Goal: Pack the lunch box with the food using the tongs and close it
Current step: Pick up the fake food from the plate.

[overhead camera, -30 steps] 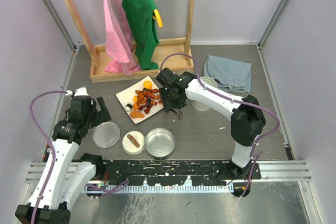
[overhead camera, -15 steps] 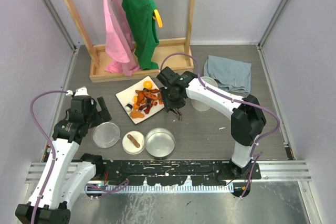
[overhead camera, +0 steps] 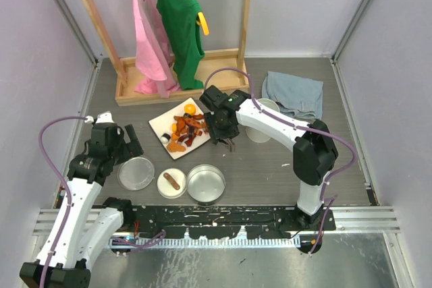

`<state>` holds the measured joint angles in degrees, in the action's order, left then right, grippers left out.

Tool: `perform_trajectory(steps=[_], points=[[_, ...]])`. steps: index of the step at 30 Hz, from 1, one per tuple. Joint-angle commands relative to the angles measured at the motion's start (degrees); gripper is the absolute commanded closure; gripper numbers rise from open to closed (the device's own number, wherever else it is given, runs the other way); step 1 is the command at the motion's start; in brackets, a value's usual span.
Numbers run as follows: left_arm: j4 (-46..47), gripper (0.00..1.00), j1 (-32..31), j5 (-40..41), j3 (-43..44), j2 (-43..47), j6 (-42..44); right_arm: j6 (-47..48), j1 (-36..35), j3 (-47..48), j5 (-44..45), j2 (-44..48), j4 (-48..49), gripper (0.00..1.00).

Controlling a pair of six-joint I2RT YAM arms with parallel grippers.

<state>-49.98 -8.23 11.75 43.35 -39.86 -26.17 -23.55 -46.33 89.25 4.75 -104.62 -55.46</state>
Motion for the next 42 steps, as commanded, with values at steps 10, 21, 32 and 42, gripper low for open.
perform_trajectory(steps=[10,21,32,42], points=[[1.79,0.00,0.24,-0.31,0.50,0.20,-0.46,0.97,1.12,2.13,-1.90,0.30,3.17,0.52],[1.73,0.00,0.23,-0.49,0.49,-0.13,-0.46,0.62,1.08,1.02,-3.67,3.52,2.82,0.65],[1.73,0.00,0.23,-0.59,0.57,-0.22,-0.54,-0.78,1.06,-2.00,-5.58,7.59,4.31,0.67],[1.73,0.00,0.24,-0.75,0.51,-0.31,-0.55,-0.44,0.67,-2.28,-7.83,8.21,3.60,0.70]])
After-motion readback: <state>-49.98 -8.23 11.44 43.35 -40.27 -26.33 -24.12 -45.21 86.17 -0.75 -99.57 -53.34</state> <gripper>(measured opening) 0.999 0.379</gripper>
